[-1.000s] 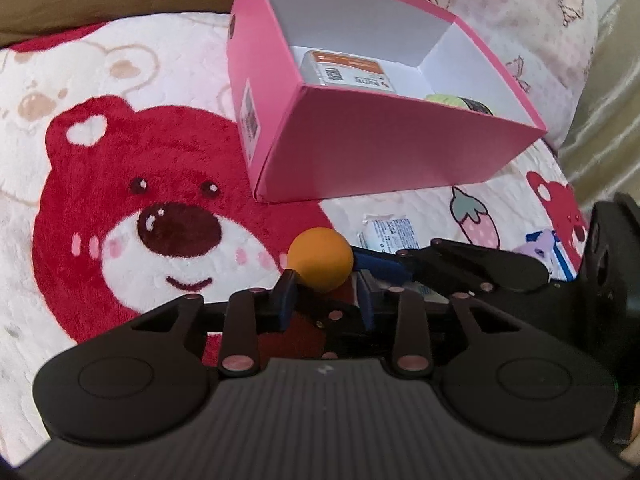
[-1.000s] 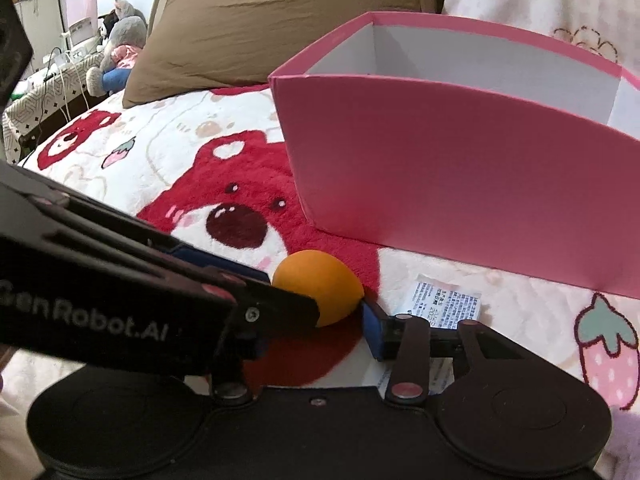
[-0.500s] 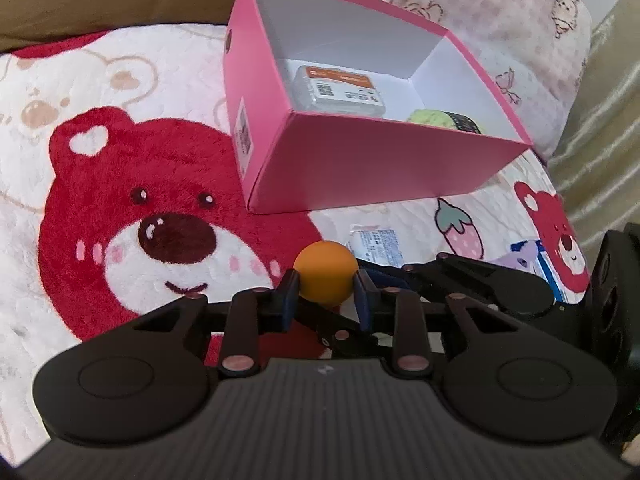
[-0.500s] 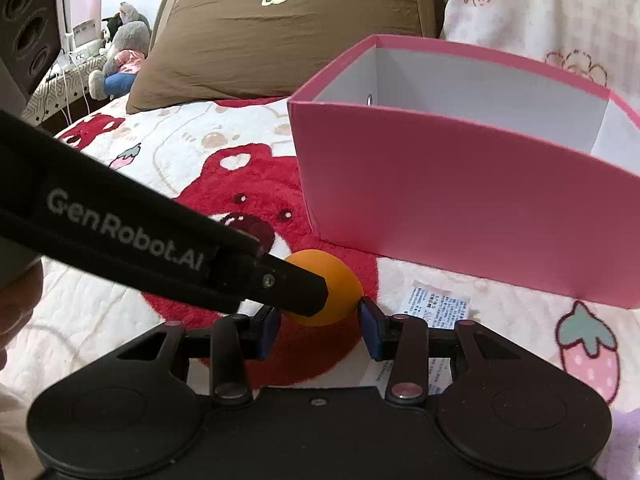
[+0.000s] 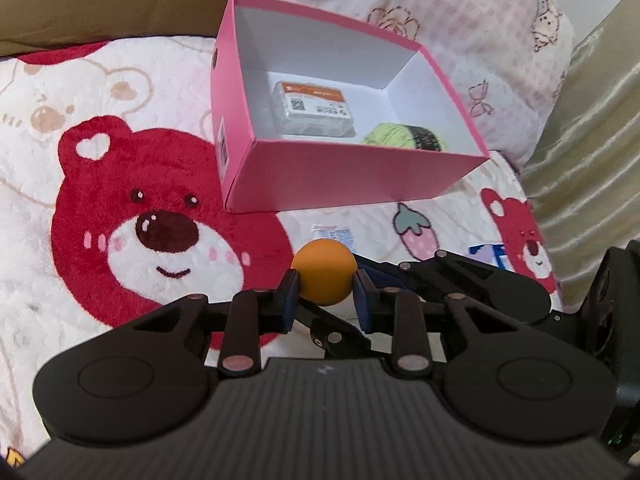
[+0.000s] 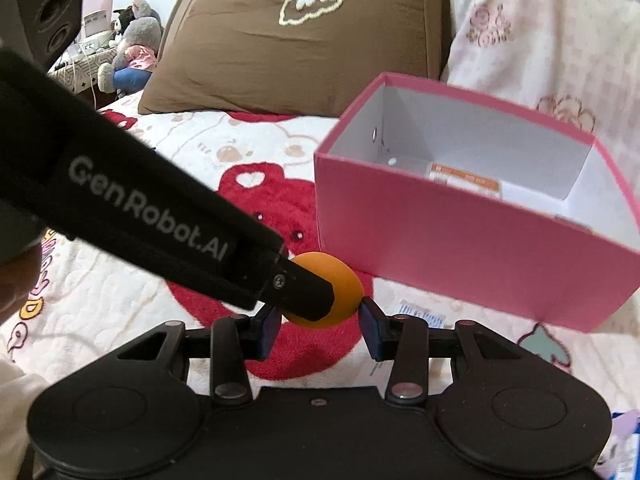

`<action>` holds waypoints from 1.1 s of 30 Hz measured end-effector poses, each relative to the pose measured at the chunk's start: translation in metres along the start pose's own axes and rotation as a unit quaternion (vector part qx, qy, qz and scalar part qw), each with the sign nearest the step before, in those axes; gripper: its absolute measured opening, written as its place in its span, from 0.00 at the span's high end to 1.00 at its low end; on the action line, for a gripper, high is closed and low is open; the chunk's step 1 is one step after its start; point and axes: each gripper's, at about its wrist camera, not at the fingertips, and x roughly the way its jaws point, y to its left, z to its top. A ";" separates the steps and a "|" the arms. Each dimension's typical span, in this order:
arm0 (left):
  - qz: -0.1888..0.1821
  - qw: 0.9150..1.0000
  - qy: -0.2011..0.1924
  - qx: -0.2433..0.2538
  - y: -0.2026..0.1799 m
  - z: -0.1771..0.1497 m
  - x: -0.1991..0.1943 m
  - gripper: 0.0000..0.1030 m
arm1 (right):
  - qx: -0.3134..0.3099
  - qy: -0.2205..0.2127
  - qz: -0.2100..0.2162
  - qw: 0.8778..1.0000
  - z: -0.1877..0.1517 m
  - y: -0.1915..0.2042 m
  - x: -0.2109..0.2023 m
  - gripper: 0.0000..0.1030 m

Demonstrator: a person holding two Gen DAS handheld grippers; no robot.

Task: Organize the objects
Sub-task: 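Lift the orange sponge with the left tool over the pink box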

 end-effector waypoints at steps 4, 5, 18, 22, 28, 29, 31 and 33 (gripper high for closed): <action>-0.004 1.000 -0.009 0.028 -0.009 0.000 -0.016 0.73 | -0.010 -0.009 -0.003 1.000 0.004 0.004 -0.016 0.54; -0.006 0.999 -0.008 0.030 -0.011 0.001 -0.019 0.73 | -0.011 -0.013 -0.001 1.000 0.006 0.004 -0.021 0.54; 0.003 0.999 0.012 0.042 -0.034 0.006 -0.039 0.73 | -0.029 -0.013 0.004 0.999 0.018 0.006 -0.051 0.54; 0.005 0.999 0.024 0.036 -0.034 0.004 -0.036 0.73 | -0.028 0.004 0.009 1.000 0.015 0.007 -0.055 0.54; 0.002 0.999 0.022 0.030 -0.036 0.011 -0.034 0.73 | -0.008 0.019 0.015 1.000 0.017 0.002 -0.054 0.54; 0.000 0.999 0.024 0.025 -0.036 0.015 -0.032 0.73 | -0.008 0.017 0.013 1.000 0.019 0.001 -0.056 0.54; -0.004 0.999 0.025 0.024 -0.040 0.028 -0.028 0.73 | -0.013 0.014 0.004 1.000 0.022 0.000 -0.057 0.54; 0.003 0.999 0.022 0.041 -0.047 0.038 -0.028 0.73 | -0.019 0.008 -0.011 1.000 0.027 -0.003 -0.057 0.54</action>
